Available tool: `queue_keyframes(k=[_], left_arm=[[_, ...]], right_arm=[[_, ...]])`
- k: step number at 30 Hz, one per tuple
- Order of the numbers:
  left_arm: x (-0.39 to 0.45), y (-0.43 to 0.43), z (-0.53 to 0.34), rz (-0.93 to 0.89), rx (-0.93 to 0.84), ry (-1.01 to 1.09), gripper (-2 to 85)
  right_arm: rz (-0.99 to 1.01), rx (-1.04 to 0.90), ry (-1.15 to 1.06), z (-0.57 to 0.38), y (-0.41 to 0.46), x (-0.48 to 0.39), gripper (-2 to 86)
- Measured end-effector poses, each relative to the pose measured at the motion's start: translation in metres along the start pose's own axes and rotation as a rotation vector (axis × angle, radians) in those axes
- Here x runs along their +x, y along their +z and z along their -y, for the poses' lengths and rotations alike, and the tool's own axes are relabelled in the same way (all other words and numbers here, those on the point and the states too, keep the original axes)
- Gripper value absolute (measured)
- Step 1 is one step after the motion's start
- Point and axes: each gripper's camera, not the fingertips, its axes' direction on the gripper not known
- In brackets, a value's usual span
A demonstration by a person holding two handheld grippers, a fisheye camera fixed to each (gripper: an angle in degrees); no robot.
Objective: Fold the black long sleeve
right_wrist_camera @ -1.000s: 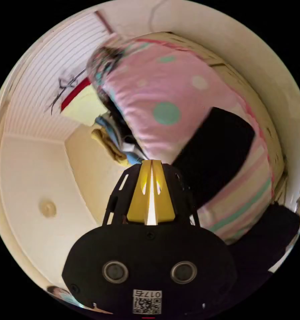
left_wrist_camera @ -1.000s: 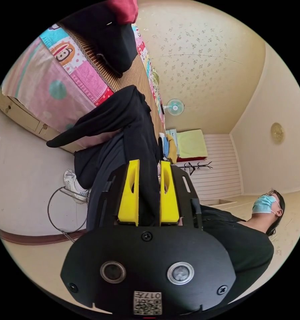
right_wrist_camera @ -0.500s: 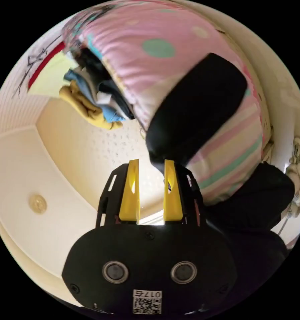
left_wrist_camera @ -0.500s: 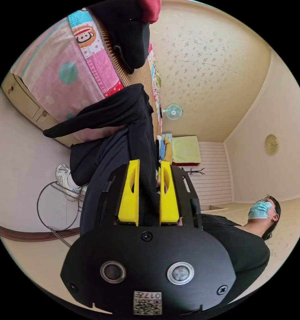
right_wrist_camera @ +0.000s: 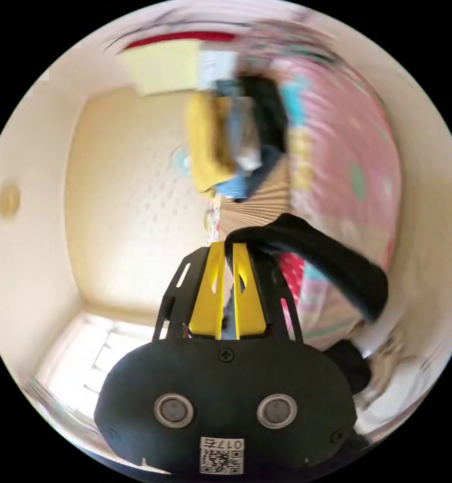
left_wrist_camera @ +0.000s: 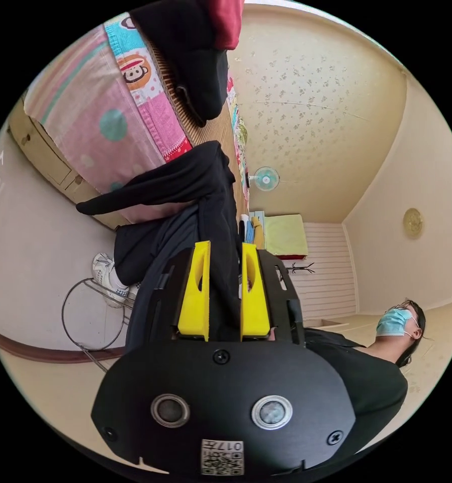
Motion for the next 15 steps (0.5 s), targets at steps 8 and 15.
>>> queue_keyframes(k=[8, 15], left_arm=[[-0.036, 0.01, 0.033, -0.011, -0.031, -0.032, 11.3], [-0.207, 0.071, 0.062, -0.448, 0.112, -0.602, 13.9]], right_arm=[[-0.003, -0.68, -1.12, -0.307, 0.202, -0.202, 2.7], [-0.106, -1.127, -0.651, -0.467, 0.272, -0.027, 0.9]])
